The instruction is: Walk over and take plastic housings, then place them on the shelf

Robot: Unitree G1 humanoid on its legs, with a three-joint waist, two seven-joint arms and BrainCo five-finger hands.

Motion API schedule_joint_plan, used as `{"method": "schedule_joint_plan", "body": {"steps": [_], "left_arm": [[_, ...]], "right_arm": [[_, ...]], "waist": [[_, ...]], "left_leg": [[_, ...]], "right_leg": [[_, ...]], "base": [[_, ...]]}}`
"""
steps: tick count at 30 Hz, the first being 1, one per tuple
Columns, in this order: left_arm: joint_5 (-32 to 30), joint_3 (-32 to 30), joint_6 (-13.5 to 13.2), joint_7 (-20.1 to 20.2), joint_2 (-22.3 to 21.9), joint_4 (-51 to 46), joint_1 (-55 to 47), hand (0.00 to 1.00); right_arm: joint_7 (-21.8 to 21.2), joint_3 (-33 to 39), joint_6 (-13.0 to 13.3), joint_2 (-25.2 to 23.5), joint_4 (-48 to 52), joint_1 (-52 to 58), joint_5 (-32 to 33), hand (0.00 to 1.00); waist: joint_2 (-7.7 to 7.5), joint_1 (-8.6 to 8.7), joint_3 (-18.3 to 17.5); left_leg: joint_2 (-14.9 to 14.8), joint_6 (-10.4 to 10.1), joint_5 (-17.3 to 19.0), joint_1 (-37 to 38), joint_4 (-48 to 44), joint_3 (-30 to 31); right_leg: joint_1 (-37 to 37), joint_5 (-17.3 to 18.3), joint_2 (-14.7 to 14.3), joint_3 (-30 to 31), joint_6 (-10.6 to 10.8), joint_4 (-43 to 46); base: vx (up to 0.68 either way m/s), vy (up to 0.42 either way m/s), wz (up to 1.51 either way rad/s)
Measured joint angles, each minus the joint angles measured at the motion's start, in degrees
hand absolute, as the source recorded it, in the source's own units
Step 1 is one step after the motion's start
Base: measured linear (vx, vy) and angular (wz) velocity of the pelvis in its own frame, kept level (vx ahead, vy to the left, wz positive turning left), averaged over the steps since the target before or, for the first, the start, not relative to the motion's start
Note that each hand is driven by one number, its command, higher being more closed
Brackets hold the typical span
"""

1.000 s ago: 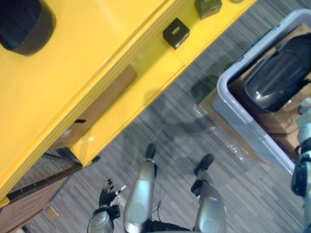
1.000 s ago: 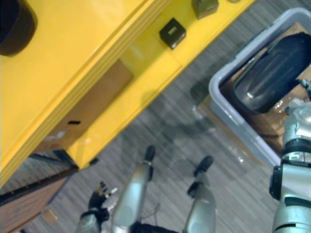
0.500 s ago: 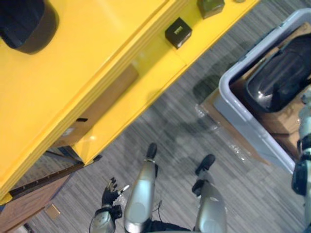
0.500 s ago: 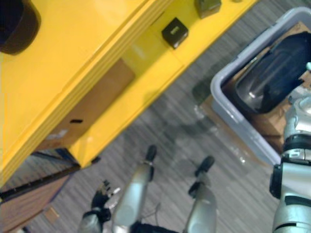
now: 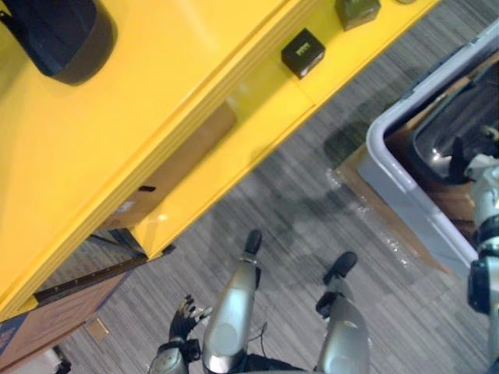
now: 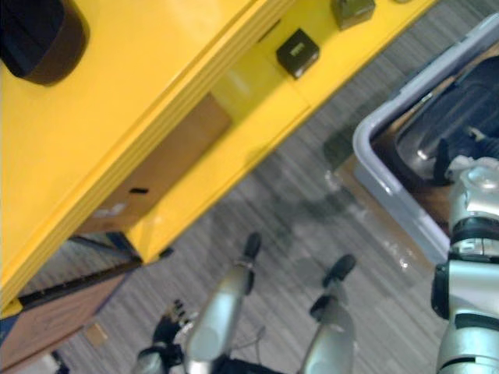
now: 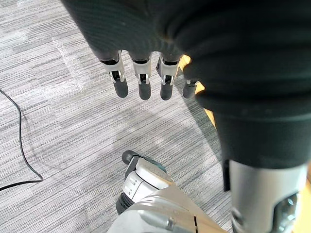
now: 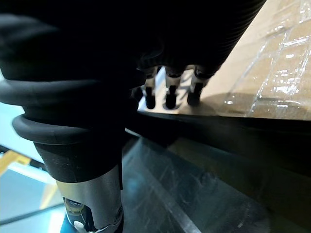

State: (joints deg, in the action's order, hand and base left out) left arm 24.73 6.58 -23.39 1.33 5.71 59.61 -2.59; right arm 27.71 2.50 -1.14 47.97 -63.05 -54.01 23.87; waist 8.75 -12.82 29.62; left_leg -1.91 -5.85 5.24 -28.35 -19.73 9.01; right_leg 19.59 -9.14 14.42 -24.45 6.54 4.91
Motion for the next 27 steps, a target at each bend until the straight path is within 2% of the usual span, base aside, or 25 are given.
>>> {"method": "schedule_joint_plan", "body": {"steps": [2,3,4,11,21,27], "left_arm": [[0.1,0.4,0.0,0.1,-0.1,0.0,0.0,0.00],[0.1,0.5,-0.1,0.1,-0.3,0.0,0.0,0.00],[0.1,0.6,-0.1,0.1,-0.5,0.1,0.0,0.00],[1.0,1.1,-0.1,0.0,-0.9,0.3,0.0,0.00],[2.5,1.1,-0.4,0.0,-1.3,0.6,0.0,0.00],[4.2,1.1,-0.4,0.1,-1.7,0.6,0.0,0.00]], "right_arm": [[0.2,0.0,-0.5,0.9,-0.5,-0.5,-0.1,0.00],[0.5,-0.3,-1.5,2.0,-0.6,-0.7,-0.2,0.00],[1.0,-0.3,-1.7,2.2,-0.7,-0.8,-0.2,1.00],[2.5,-0.2,-3.9,4.4,-1.7,-1.0,-0.4,1.00],[2.6,-0.3,-4.7,5.7,-3.6,-1.4,-2.3,1.00],[2.5,-0.5,-8.6,5.4,-3.9,-1.4,-4.8,1.00]], "waist": [[0.31,-0.19,-0.1],[0.95,-0.37,0.1],[1.11,-0.47,0.1],[1.75,-1.21,0.0],[1.89,-1.42,-0.1],[2.18,-1.84,-0.3]], "left_leg": [[0.1,0.0,-0.1,-0.6,-0.1,0.2],[0.4,0.0,-0.1,-0.8,-0.4,0.6],[0.4,0.1,-0.1,-0.9,-0.4,0.6],[0.6,0.1,-0.1,-1.9,-0.8,1.1],[0.5,0.0,-0.2,-1.9,-0.6,0.9],[0.5,0.0,-0.2,-1.8,-0.7,0.6]], "right_leg": [[0.4,0.0,0.2,-0.2,0.0,0.2],[0.4,0.0,0.3,-0.6,0.0,0.4],[0.4,0.1,0.4,-0.6,0.1,0.5],[1.1,0.2,0.5,-0.8,0.1,0.9],[1.5,0.3,0.6,-0.7,0.1,1.1],[1.6,0.3,0.6,-0.6,0.1,1.1]], "base": [[-0.03,0.004,0.09],[-0.03,0.013,0.12],[-0.03,0.015,0.10],[-0.04,0.006,0.03],[-0.01,-0.002,-0.01],[-0.01,-0.001,-0.01]]}}
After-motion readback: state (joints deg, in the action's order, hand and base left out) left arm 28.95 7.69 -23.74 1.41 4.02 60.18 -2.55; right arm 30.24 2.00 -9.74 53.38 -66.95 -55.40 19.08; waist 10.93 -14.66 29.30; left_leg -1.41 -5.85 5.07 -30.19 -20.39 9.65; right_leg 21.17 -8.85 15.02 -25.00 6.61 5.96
